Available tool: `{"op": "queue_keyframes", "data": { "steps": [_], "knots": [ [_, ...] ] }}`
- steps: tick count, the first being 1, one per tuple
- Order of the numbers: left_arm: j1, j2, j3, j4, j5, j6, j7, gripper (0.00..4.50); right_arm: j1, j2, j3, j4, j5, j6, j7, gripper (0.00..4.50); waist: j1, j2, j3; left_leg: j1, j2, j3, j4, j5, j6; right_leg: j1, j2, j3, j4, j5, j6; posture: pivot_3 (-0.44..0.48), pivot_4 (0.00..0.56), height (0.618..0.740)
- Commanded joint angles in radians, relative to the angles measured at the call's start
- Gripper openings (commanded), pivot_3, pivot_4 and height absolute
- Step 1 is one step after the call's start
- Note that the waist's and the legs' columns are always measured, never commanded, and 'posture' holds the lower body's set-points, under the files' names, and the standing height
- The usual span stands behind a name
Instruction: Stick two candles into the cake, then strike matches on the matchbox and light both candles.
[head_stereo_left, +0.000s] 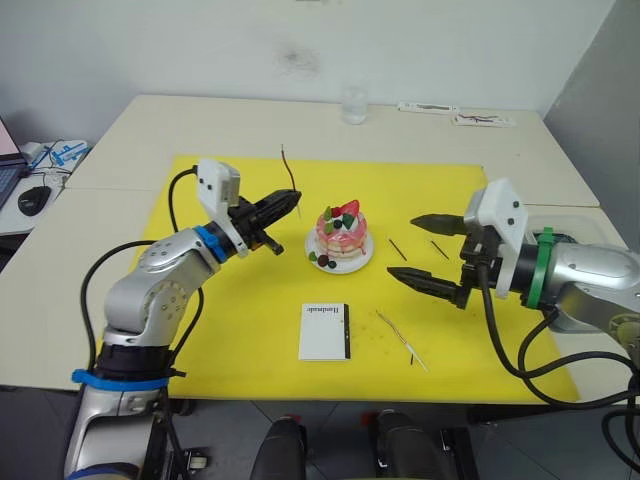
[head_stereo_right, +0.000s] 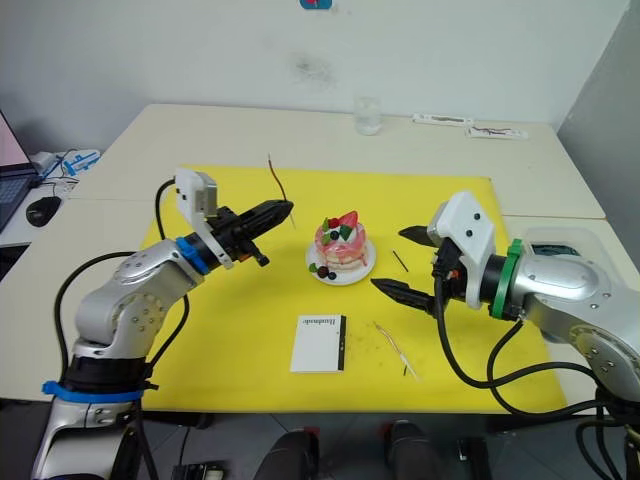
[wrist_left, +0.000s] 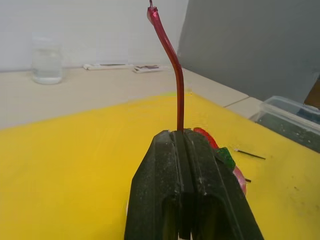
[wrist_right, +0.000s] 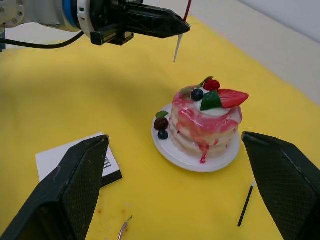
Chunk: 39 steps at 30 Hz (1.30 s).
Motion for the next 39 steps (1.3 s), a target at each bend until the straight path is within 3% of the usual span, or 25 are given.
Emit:
{"op": "queue_keyframes", "data": {
  "steps": [1, 16, 39],
  "knots": [
    [-0.039, -0.022, -0.004, 0.026, 0.045, -0.052, -0.048, 0.0, -0.038, 0.023, -0.016, -0.026, -0.018, 0.016, -0.032, 4.45, 0.0, 0.0, 0.0, 0.0, 0.0, 0.0, 0.0, 0.0, 0.0, 0.0, 0.0, 0.0, 0.0, 0.0, 0.0, 0.0, 0.15, 0.74],
    [-0.064, -0.142, 0.004, 0.165, 0.173, -0.146, -0.101, 0.0, -0.026, 0.09, -0.012, -0.066, -0.068, 0.065, -0.051, 4.45, -0.001, 0.0, 0.0, 0.0, 0.0, 0.0, 0.0, 0.0, 0.0, 0.001, 0.0, 0.0, 0.001, 0.001, 0.001, 0.0, 0.15, 0.74],
    [-0.071, -0.15, 0.044, 0.13, 0.139, -0.04, -0.154, 0.0, -0.02, 0.095, -0.014, -0.072, -0.073, 0.09, -0.04, 4.45, -0.001, 0.0, 0.0, 0.001, 0.0, -0.001, 0.001, 0.0, 0.0, 0.001, 0.0, 0.0, 0.002, 0.001, 0.002, 0.0, 0.15, 0.74]
  ]
}}
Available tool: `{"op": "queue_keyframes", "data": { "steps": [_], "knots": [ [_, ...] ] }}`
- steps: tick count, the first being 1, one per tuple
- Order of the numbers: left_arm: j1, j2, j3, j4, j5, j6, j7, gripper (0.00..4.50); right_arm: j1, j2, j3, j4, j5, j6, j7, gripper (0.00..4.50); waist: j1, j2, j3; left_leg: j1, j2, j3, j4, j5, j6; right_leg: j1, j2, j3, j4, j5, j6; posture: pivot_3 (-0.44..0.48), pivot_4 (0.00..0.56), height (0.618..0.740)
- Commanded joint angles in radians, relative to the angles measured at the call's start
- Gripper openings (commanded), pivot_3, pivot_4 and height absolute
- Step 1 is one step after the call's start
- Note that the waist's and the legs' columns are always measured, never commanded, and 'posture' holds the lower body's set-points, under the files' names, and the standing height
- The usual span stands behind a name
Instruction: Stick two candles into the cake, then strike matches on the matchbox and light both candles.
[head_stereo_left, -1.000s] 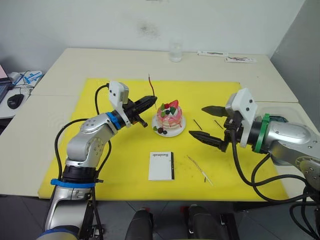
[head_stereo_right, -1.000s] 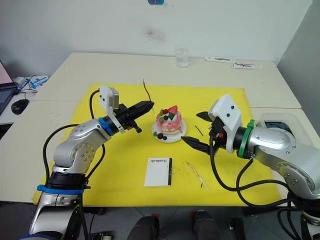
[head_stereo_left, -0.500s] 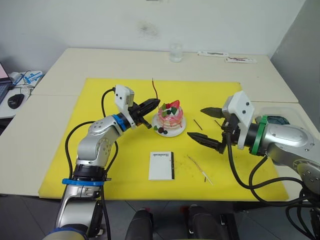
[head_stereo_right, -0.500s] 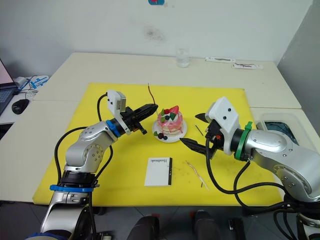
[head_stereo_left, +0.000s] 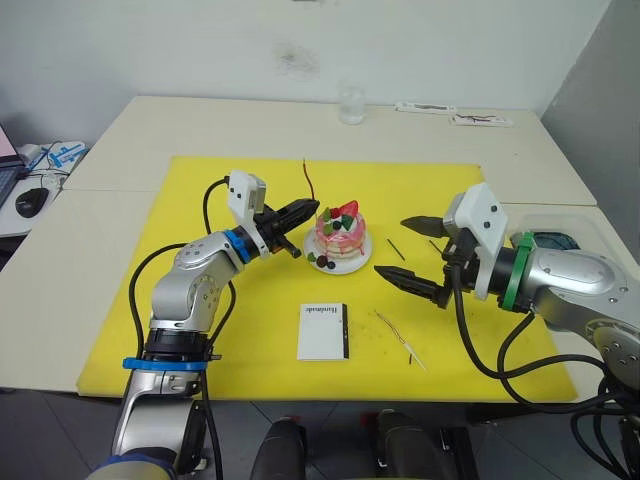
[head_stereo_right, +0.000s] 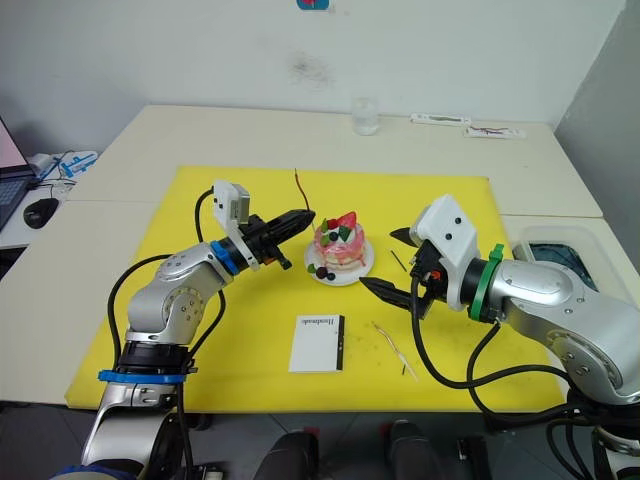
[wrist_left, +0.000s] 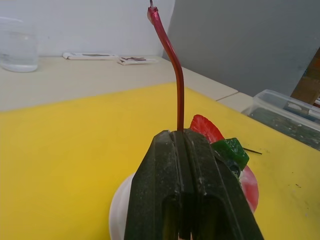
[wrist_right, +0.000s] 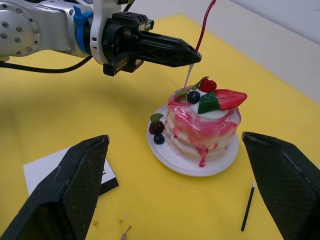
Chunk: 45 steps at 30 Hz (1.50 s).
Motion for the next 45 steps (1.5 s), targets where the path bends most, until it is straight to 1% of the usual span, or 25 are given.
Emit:
{"op": "queue_keyframes", "data": {
  "steps": [1, 12, 28, 40, 45],
  "knots": [
    [-0.027, 0.005, 0.019, -0.045, -0.031, 0.014, -0.024, 0.0, 0.002, -0.002, -0.016, -0.029, -0.01, 0.001, 0.012, 4.45, 0.0, 0.0, 0.0, 0.0, 0.0, 0.0, 0.0, 0.0, 0.0, 0.0, 0.0, 0.0, 0.0, 0.0, 0.0, 0.0, 0.15, 0.74],
    [-0.037, 0.025, 0.041, -0.102, -0.057, 0.069, -0.033, 0.0, -0.003, 0.0, -0.018, -0.027, -0.018, 0.003, 0.027, 4.45, 0.0, 0.0, 0.0, 0.0, 0.0, 0.0, 0.0, 0.0, 0.0, 0.0, 0.0, 0.0, 0.0, 0.0, 0.0, 0.0, 0.15, 0.74],
    [-0.012, 0.01, 0.023, -0.06, 0.007, -0.008, -0.017, 0.0, -0.012, 0.01, -0.017, -0.024, -0.035, 0.007, 0.043, 4.45, 0.0, 0.0, 0.0, 0.001, 0.0, 0.0, 0.0, 0.0, 0.0, 0.0, 0.0, 0.0, 0.001, 0.0, 0.0, 0.0, 0.15, 0.74],
    [0.01, 0.002, 0.006, -0.051, 0.038, -0.029, -0.025, 0.0, -0.011, 0.023, -0.015, -0.024, -0.052, 0.007, 0.043, 4.45, 0.0, 0.0, 0.0, 0.001, 0.0, 0.0, 0.0, 0.0, 0.0, 0.0, 0.0, 0.0, 0.001, 0.0, 0.0, 0.0, 0.15, 0.74],
    [0.0, -0.009, 0.022, -0.041, 0.022, -0.022, -0.019, 0.0, -0.007, 0.027, -0.016, -0.029, -0.055, 0.009, 0.043, 4.45, 0.0, 0.0, 0.0, 0.001, 0.0, 0.0, 0.0, 0.0, 0.0, 0.0, 0.0, 0.0, 0.001, 0.0, 0.0, 0.0, 0.15, 0.74]
  ]
}}
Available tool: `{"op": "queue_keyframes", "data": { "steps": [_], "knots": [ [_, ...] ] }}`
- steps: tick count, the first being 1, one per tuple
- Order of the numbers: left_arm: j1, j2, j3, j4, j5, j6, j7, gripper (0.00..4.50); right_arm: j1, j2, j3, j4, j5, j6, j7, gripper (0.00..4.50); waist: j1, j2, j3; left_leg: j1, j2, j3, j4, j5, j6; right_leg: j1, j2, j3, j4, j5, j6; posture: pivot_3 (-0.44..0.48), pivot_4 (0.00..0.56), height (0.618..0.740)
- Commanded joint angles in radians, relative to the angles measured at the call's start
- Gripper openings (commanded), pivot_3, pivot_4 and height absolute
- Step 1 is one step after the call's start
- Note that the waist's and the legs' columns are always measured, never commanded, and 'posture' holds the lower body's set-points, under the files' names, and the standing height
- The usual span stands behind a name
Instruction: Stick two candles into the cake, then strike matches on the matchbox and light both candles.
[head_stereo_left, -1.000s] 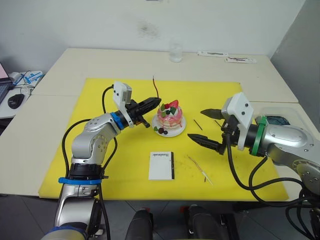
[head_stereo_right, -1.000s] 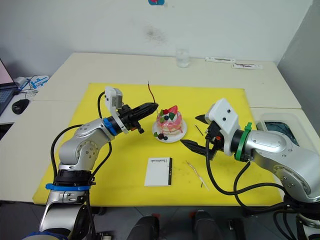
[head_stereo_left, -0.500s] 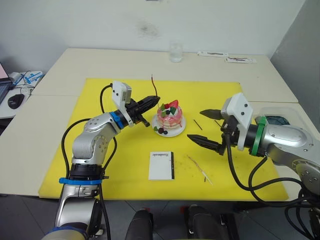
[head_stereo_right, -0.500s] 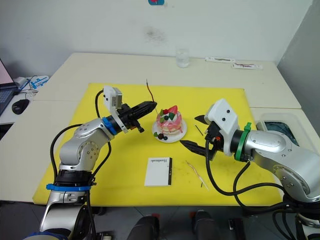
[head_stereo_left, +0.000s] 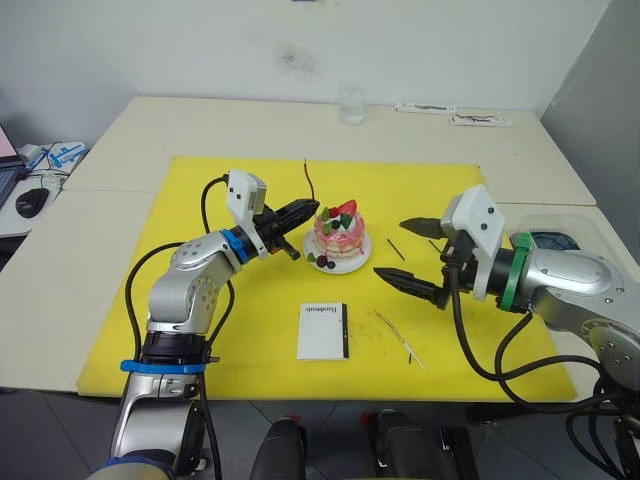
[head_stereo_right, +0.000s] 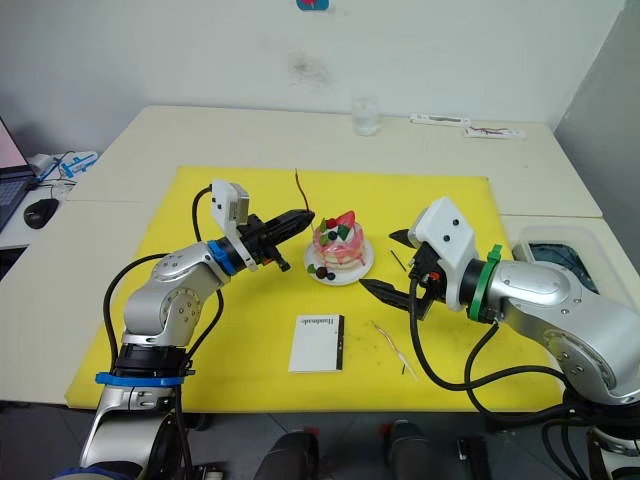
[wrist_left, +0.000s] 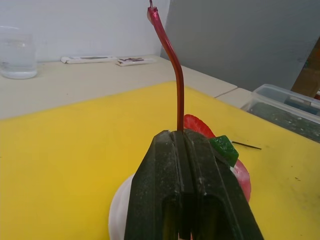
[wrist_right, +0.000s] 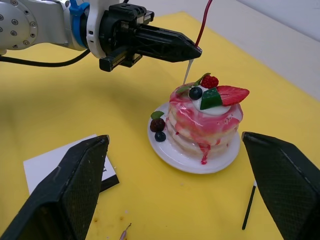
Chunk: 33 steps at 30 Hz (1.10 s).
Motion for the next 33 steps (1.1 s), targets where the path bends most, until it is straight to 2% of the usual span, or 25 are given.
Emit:
{"op": "queue_keyframes", "data": {
  "steps": [1, 24, 33],
  "knots": [
    [-0.014, -0.009, 0.018, -0.008, -0.019, -0.004, -0.002, 0.0, -0.007, 0.002, -0.017, -0.03, -0.007, -0.006, 0.004, 4.45, 0.0, 0.0, 0.0, 0.0, 0.0, 0.0, 0.0, 0.0, 0.0, 0.0, 0.0, 0.0, 0.0, 0.0, 0.0, 0.0, 0.15, 0.74],
    [0.013, -0.033, -0.007, 0.014, 0.027, -0.065, -0.003, 0.0, 0.006, 0.012, -0.012, -0.035, -0.023, -0.01, 0.015, 4.45, 0.0, 0.0, 0.0, 0.0, 0.0, 0.0, 0.0, 0.0, 0.0, 0.0, 0.0, 0.0, 0.0, 0.0, 0.0, 0.0, 0.15, 0.74],
    [0.053, -0.059, -0.035, 0.053, 0.087, -0.161, 0.003, 0.0, 0.005, 0.019, -0.011, -0.035, -0.029, -0.012, 0.018, 4.45, 0.0, 0.0, 0.0, 0.0, 0.0, 0.0, 0.0, 0.0, 0.0, 0.001, 0.0, 0.0, 0.0, 0.0, 0.0, 0.0, 0.15, 0.74]
  ]
}}
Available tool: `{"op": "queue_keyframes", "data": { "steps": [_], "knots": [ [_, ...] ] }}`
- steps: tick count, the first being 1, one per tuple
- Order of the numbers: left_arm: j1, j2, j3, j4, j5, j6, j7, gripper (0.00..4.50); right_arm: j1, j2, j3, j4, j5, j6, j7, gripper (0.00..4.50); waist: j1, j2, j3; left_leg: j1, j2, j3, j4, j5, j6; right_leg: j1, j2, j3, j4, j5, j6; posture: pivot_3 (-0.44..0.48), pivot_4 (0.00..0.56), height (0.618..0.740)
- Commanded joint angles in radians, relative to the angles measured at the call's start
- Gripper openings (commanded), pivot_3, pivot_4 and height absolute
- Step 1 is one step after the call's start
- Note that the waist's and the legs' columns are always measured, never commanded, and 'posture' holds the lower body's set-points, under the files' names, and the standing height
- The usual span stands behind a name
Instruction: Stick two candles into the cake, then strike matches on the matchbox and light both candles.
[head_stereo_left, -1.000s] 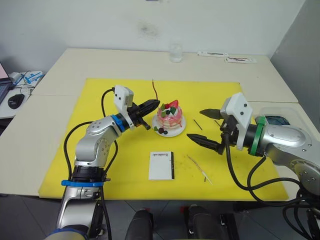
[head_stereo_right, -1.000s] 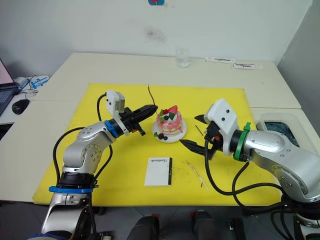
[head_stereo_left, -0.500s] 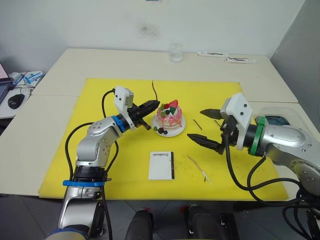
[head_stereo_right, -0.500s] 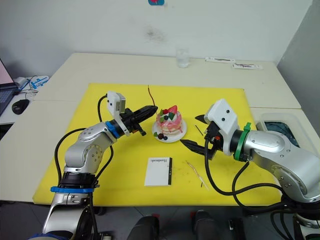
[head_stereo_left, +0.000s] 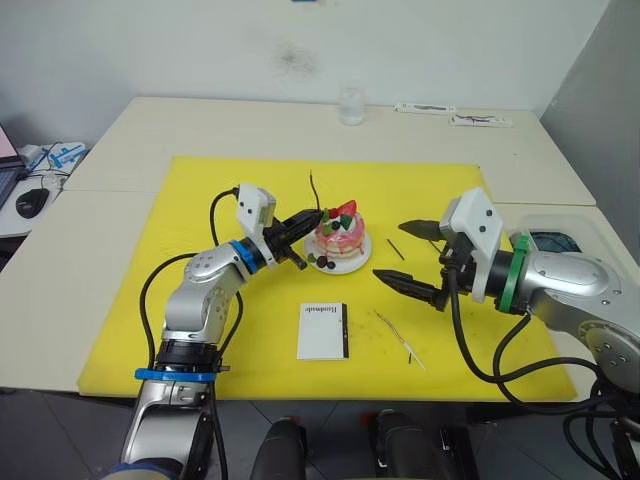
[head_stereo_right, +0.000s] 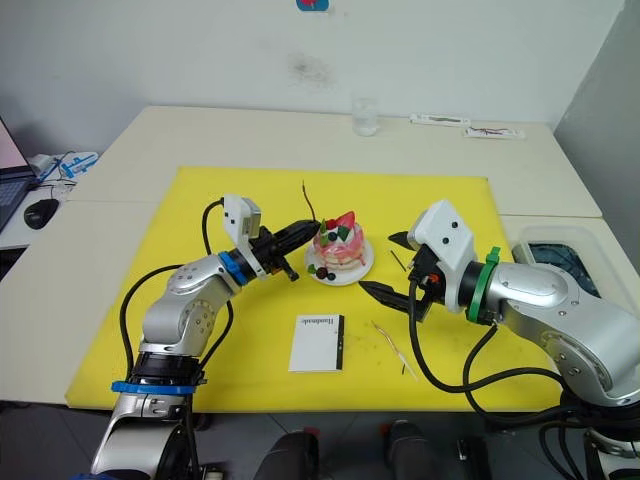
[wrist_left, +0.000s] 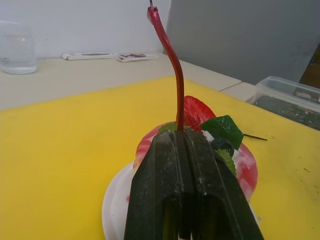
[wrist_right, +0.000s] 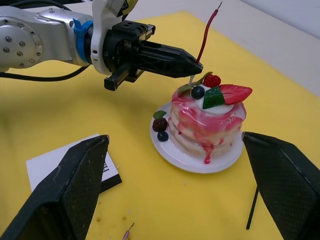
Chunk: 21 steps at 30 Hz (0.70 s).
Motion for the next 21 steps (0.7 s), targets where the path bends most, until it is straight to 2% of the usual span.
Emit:
{"op": "queue_keyframes", "data": {
  "steps": [1, 16, 21],
  "knots": [
    [0.01, -0.006, -0.011, 0.005, 0.025, -0.042, 0.002, 0.0, -0.005, 0.006, -0.011, -0.035, -0.009, -0.013, 0.001, 4.45, 0.0, 0.0, 0.0, 0.0, 0.0, 0.0, 0.0, 0.0, 0.0, 0.0, 0.0, 0.0, 0.0, 0.0, 0.0, 0.0, 0.15, 0.74],
    [0.021, -0.01, -0.007, 0.013, 0.029, -0.057, 0.002, 0.0, -0.008, 0.012, -0.011, -0.031, -0.011, -0.014, 0.005, 4.45, 0.0, 0.0, 0.0, 0.001, 0.0, 0.0, 0.0, 0.0, 0.0, 0.0, 0.0, 0.0, 0.001, 0.0, 0.0, 0.0, 0.15, 0.74],
    [0.006, -0.007, 0.018, 0.001, 0.003, -0.027, 0.012, 1.54, -0.008, 0.015, -0.009, -0.029, -0.017, -0.013, 0.007, 4.5, 0.0, 0.0, 0.0, 0.001, 0.0, 0.0, 0.0, 0.0, 0.0, 0.0, 0.0, 0.0, 0.001, 0.0, 0.0, 0.0, 0.15, 0.74]
  ]
}}
